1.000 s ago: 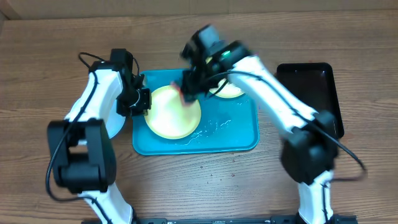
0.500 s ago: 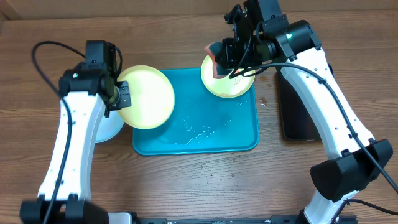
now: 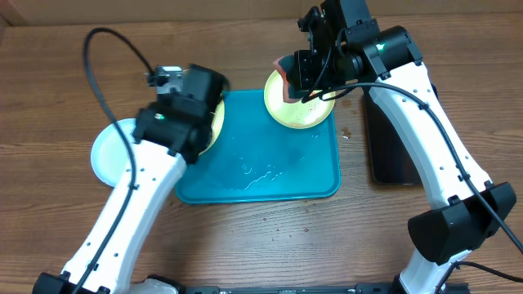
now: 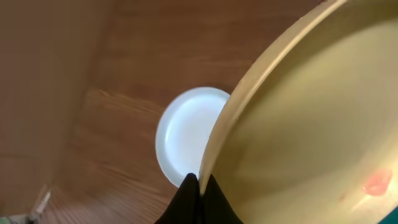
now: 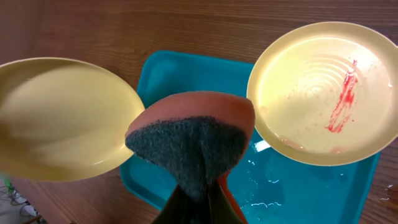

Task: Clean dirty plates on tray and stack at the side
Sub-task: 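Carry the yellow plate left off the tray with left gripper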

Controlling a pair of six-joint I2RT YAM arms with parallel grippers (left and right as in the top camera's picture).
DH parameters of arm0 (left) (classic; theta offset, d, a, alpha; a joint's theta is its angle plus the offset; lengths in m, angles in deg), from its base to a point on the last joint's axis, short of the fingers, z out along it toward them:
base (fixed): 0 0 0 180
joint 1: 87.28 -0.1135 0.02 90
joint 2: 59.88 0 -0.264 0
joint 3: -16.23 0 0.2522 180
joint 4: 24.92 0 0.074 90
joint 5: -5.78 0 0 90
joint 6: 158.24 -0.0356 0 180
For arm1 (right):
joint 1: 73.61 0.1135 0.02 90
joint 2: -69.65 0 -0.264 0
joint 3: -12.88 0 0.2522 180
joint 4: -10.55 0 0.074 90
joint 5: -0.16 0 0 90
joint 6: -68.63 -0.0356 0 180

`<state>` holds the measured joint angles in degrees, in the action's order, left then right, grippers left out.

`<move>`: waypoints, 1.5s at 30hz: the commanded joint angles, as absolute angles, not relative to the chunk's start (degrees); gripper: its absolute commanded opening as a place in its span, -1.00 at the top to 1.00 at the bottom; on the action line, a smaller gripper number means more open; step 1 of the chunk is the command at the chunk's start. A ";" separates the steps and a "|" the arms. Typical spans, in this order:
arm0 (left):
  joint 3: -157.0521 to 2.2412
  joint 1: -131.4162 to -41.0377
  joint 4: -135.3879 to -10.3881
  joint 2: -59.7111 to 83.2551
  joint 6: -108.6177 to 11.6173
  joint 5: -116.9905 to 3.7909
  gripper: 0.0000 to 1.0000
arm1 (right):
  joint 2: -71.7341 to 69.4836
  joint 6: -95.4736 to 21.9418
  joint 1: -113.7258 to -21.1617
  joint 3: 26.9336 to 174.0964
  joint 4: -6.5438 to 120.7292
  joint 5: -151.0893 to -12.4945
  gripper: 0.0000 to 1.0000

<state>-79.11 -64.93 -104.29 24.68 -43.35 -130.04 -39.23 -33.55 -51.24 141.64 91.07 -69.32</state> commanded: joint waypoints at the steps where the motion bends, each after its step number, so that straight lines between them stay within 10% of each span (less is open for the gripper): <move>1: -79.24 -61.67 -104.88 24.46 -37.28 -141.49 0.92 | -39.10 -33.33 -51.35 141.94 90.92 -69.89 0.93; 34: -79.26 -54.68 -103.45 24.46 -36.47 -165.45 0.92 | -39.10 -33.27 -51.35 141.94 91.33 -69.91 0.93; 45: -79.26 -54.35 -101.84 24.46 -36.47 -155.26 0.92 | -39.10 -33.23 -51.35 141.94 91.42 -69.93 0.92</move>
